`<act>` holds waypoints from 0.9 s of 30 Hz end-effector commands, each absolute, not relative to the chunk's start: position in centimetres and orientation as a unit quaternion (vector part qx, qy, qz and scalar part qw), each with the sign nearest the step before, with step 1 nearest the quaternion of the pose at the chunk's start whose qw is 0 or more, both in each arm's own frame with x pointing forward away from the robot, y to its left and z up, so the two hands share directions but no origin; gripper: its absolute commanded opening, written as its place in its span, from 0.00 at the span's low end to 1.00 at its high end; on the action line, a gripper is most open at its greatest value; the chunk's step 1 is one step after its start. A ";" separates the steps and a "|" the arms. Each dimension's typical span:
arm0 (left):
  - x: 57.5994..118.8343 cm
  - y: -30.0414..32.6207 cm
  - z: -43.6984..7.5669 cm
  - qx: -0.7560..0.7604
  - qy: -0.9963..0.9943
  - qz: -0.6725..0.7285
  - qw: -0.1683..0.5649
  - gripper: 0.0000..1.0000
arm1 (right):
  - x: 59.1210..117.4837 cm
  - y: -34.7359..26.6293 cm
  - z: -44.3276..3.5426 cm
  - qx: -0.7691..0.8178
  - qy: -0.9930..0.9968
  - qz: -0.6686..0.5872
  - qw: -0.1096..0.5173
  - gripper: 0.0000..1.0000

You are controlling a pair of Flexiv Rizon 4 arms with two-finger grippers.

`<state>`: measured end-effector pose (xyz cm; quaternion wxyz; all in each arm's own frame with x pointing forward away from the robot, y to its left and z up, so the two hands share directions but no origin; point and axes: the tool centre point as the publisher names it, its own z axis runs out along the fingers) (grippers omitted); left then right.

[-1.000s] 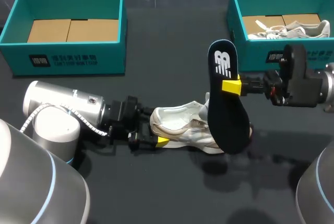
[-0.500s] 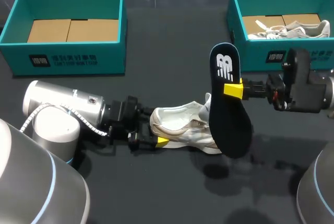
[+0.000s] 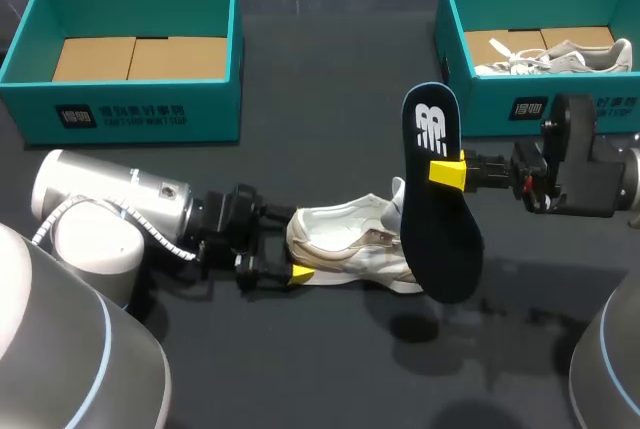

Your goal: Take the shoe out of the shoebox, open the shoe tongue, remove and reinsert the insole, then place the shoe into the shoebox

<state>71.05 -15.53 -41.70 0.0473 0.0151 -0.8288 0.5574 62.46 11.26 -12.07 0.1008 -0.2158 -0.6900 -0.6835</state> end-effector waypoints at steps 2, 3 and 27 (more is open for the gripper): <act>70.9 -14.4 -40.9 0.024 -0.840 0.541 0.035 1.00 | 62.2 11.3 -12.0 -0.218 -0.690 -0.683 0.099 0.00; 71.0 -14.2 -40.8 0.027 -0.842 0.537 0.032 1.00 | 62.2 11.3 -12.0 -0.218 -0.690 -0.683 0.099 0.00; 70.7 -11.4 -38.3 0.033 -0.908 0.417 0.019 1.00 | 62.2 11.3 -12.0 -0.218 -0.690 -0.683 0.099 0.00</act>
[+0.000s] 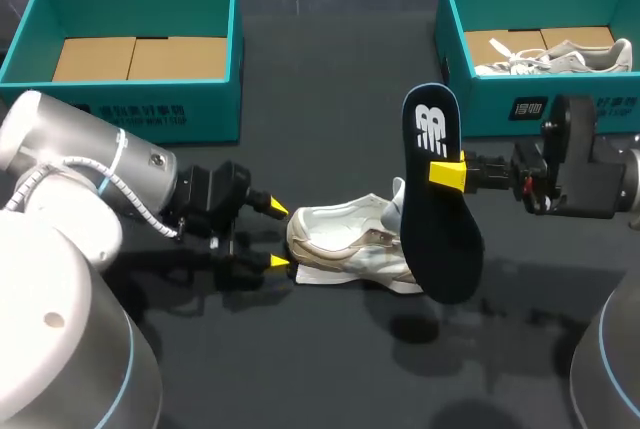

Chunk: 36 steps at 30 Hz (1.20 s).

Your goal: Take the shoe out of the shoebox, open the shoe tongue, remove and reinsert the insole, then place the shoe into the shoebox

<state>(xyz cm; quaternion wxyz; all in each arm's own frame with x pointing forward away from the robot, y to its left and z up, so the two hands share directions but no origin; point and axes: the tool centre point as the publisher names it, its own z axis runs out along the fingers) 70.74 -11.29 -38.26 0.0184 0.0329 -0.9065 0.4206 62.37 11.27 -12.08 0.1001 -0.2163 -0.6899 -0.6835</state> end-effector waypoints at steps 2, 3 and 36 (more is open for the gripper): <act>70.7 -11.3 -38.1 0.036 -0.913 0.405 0.017 1.00 | 62.2 11.3 -12.0 -0.218 -0.690 -0.683 0.099 0.00; 71.0 -11.2 -37.8 0.040 -0.917 0.396 0.017 1.00 | 62.2 11.3 -12.0 -0.218 -0.690 -0.683 0.099 0.00; 70.4 -12.6 -31.6 0.031 -0.978 0.208 0.007 1.00 | 62.2 11.3 -12.0 -0.218 -0.690 -0.683 0.099 0.00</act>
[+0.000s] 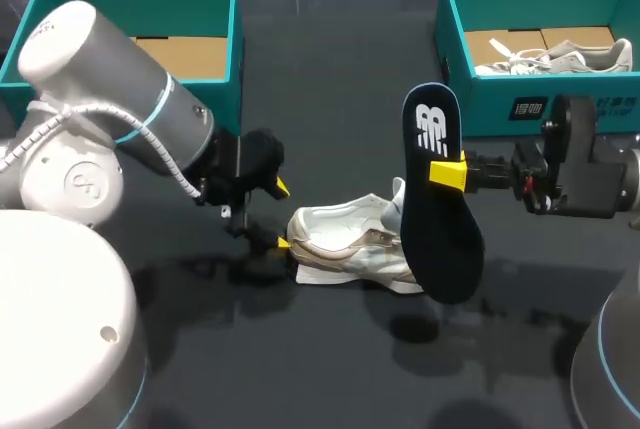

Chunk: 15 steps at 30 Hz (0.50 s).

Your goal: Take the shoe out of the shoebox, open the shoe tongue, remove and reinsert the insole, then place the shoe into the shoebox

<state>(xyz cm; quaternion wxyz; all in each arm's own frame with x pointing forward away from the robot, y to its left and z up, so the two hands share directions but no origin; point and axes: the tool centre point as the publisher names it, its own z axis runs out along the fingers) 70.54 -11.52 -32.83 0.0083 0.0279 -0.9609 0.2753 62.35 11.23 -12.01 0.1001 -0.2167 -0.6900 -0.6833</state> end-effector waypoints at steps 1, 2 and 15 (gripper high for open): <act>70.4 -12.6 -31.6 0.031 -0.978 0.208 0.007 1.00 | 62.2 11.3 -12.0 -0.218 -0.690 -0.683 0.099 0.00; 70.4 -12.6 -31.6 0.031 -0.978 0.208 0.007 1.00 | 62.2 11.3 -12.0 -0.218 -0.690 -0.683 0.099 0.00; 70.5 -13.1 -30.7 0.035 -0.984 0.175 -0.013 1.00 | 62.2 11.3 -12.0 -0.218 -0.690 -0.683 0.099 0.00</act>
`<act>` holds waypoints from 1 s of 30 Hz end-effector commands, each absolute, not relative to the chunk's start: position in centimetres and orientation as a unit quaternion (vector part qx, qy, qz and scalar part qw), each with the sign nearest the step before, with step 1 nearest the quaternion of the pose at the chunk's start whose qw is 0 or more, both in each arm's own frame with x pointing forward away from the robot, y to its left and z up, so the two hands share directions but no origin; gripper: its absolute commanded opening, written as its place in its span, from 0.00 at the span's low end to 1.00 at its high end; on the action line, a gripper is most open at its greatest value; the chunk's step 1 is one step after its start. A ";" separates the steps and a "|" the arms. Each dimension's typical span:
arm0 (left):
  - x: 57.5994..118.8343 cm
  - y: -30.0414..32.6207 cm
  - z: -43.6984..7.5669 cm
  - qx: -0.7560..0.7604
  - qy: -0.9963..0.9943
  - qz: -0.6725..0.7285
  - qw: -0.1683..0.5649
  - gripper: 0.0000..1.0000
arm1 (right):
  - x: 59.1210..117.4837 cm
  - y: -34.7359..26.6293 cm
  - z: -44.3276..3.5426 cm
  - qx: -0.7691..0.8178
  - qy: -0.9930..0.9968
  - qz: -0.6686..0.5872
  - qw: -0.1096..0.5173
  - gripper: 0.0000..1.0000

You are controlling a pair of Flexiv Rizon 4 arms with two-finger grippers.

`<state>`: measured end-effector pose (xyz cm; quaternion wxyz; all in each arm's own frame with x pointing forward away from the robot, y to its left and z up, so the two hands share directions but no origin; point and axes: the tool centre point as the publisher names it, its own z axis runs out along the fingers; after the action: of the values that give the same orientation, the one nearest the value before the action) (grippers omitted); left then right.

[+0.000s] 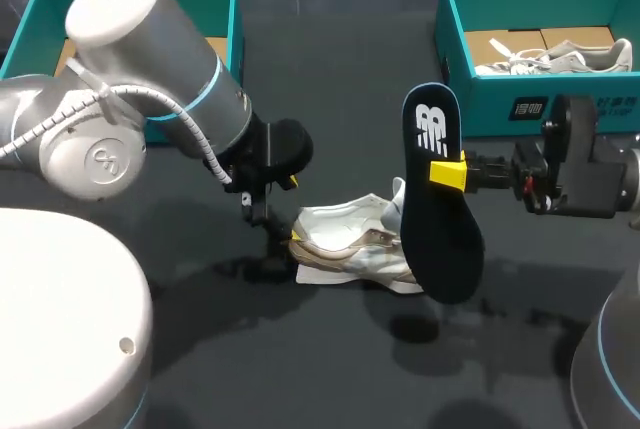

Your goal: Take the shoe out of the shoebox, open the shoe tongue, remove and reinsert the insole, then place the shoe into the shoebox

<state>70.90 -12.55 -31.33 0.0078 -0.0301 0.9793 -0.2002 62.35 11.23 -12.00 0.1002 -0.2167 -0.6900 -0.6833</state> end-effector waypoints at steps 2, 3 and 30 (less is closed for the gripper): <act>70.7 -13.3 -30.6 -0.038 0.986 -0.160 0.004 1.00 | 62.2 11.3 -12.0 -0.218 -0.690 -0.683 0.099 0.00; 70.7 -13.4 -30.5 -0.036 0.988 -0.150 0.004 1.00 | 62.2 11.3 -12.0 -0.218 -0.690 -0.683 0.099 0.00; 73.2 -18.6 -31.4 -0.011 0.997 -0.070 -0.015 1.00 | 62.2 11.3 -12.0 -0.218 -0.690 -0.683 0.099 0.00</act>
<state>72.67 -17.07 -31.11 -0.0140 -0.0123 0.9953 -0.0954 62.35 11.23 -12.00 0.1002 -0.2167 -0.6900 -0.6833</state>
